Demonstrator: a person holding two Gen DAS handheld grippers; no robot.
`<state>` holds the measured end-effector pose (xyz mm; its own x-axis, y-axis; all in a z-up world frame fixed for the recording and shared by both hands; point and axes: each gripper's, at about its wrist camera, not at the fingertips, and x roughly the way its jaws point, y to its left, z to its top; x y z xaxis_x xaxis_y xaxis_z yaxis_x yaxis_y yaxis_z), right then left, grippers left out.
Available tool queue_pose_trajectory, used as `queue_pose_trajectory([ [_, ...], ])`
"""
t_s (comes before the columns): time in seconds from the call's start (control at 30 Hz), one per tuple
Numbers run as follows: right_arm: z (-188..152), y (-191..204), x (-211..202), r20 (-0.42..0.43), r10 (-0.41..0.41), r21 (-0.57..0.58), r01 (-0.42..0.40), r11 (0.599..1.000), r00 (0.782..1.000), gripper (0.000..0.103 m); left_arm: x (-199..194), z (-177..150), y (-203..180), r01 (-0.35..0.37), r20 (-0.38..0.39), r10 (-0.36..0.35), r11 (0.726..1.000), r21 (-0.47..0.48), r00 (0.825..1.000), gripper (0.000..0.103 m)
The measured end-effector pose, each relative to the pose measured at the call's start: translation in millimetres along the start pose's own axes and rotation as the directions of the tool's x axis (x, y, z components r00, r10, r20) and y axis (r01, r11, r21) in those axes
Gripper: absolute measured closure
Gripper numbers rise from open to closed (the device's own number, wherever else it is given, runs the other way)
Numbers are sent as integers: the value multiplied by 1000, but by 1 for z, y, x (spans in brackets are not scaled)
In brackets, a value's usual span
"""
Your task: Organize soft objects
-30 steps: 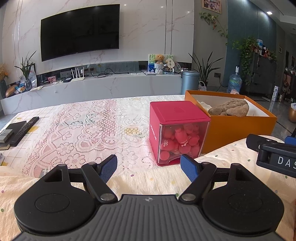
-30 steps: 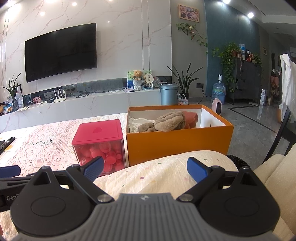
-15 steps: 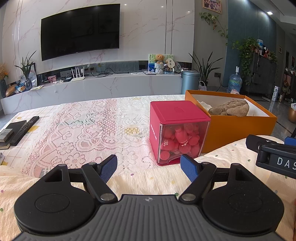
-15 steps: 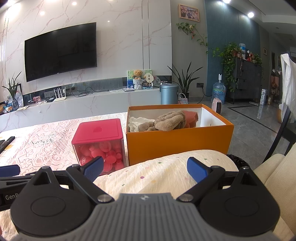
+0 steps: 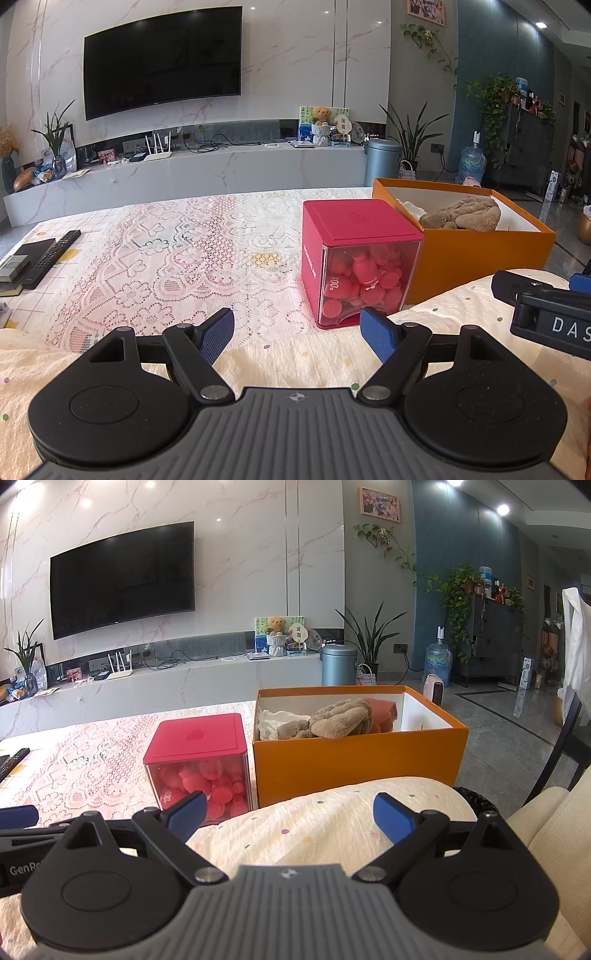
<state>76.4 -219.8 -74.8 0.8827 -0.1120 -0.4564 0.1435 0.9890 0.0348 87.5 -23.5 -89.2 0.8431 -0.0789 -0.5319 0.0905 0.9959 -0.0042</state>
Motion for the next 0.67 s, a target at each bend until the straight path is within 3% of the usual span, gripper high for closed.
queue_pose_trajectory([
  [0.67, 0, 1, 0, -2, 1, -9, -2, 1000, 1000, 8, -2, 1, 1, 8, 1, -8, 1000, -15, 1000, 12],
])
